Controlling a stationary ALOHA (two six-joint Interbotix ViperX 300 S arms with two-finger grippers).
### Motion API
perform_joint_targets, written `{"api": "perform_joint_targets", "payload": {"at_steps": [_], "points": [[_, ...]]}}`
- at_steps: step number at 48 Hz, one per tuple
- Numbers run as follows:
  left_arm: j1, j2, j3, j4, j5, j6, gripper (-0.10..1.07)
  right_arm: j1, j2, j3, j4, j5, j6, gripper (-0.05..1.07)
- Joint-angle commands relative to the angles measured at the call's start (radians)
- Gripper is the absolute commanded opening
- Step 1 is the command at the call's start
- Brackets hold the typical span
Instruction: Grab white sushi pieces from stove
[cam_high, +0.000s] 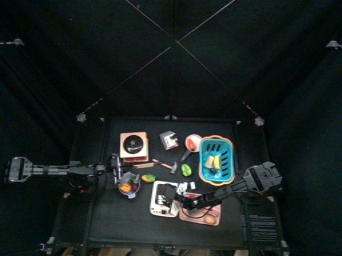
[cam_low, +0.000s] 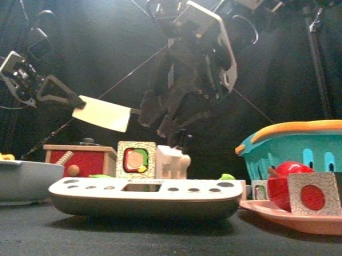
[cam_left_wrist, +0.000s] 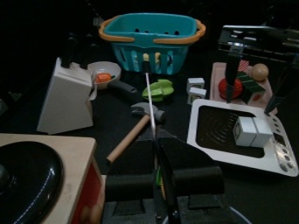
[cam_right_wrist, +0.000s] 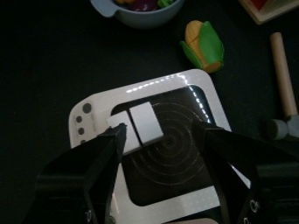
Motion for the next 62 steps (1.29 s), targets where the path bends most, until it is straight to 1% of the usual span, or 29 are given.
{"api": "perform_joint_targets", "payload": {"at_steps": [1, 11, 28, 62], "points": [[-0.002, 0.003, -0.012, -0.002, -0.003, 0.002, 0.34, -0.014, -0.021, -0.017, 0.002, 0.005, -0.017, 0.93], [-0.002, 0.003, -0.012, -0.002, -0.003, 0.002, 0.34, -0.037, -0.012, -0.021, 0.011, 0.005, -0.037, 0.93], [-0.002, 0.002, -0.012, -0.002, -0.003, 0.002, 0.34, -0.038, 0.002, -0.023, 0.017, -0.061, -0.037, 0.93], [-0.002, 0.003, -0.012, -0.002, -0.003, 0.002, 0.34, -0.051, 0.029, -0.02, 0.04, -0.061, -0.037, 0.92]]}}
